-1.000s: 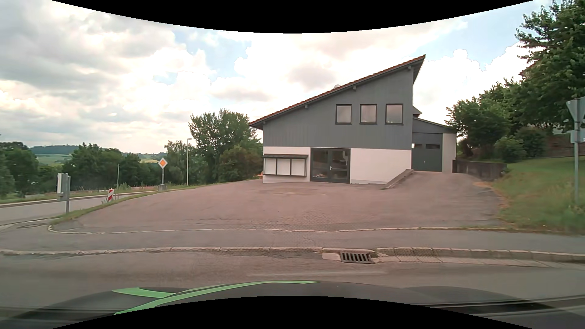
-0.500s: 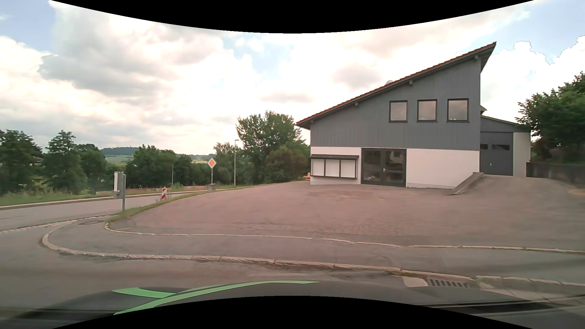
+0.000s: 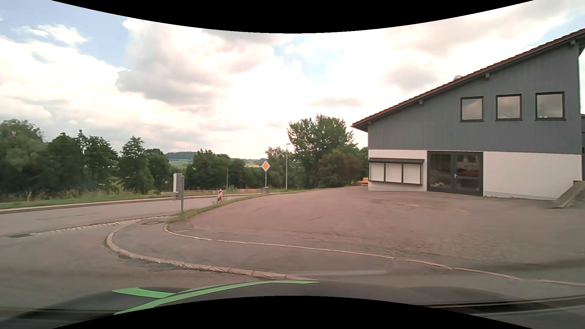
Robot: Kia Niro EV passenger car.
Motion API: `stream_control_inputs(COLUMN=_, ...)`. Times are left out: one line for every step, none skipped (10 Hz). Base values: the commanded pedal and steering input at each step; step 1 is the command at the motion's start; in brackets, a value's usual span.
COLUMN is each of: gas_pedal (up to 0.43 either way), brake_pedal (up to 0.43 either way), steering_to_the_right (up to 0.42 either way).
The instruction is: Follow the waypoints while adhering to traffic rules and regulations
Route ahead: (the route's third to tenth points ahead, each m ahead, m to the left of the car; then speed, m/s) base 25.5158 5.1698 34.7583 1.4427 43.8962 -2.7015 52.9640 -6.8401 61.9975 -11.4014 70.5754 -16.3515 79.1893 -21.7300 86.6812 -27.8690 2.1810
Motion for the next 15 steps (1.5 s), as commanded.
stream_control_inputs(gas_pedal=0.0, brake_pedal=0.134, steering_to_the_right=-0.743)
stream_control_inputs(gas_pedal=0.0, brake_pedal=0.14, steering_to_the_right=-0.751)
stream_control_inputs(gas_pedal=0.0, brake_pedal=0.134, steering_to_the_right=-0.751)
stream_control_inputs(gas_pedal=0.0, brake_pedal=0.14, steering_to_the_right=-0.751)
stream_control_inputs(gas_pedal=0.0, brake_pedal=0.146, steering_to_the_right=-0.75)
stream_control_inputs(gas_pedal=0.0, brake_pedal=0.152, steering_to_the_right=-0.75)
stream_control_inputs(gas_pedal=0.0, brake_pedal=0.152, steering_to_the_right=-0.75)
stream_control_inputs(gas_pedal=0.0, brake_pedal=0.171, steering_to_the_right=-0.747)
stream_control_inputs(gas_pedal=0.0, brake_pedal=0.171, steering_to_the_right=-0.737)
stream_control_inputs(gas_pedal=0.0, brake_pedal=0.171, steering_to_the_right=-0.723)
stream_control_inputs(gas_pedal=0.0, brake_pedal=0.177, steering_to_the_right=-0.707)
stream_control_inputs(gas_pedal=0.0, brake_pedal=0.183, steering_to_the_right=-0.684)
stream_control_inputs(gas_pedal=0.0, brake_pedal=0.195, steering_to_the_right=-0.656)
stream_control_inputs(gas_pedal=0.0, brake_pedal=0.201, steering_to_the_right=-0.633)
stream_control_inputs(gas_pedal=0.0, brake_pedal=0.207, steering_to_the_right=-0.603)
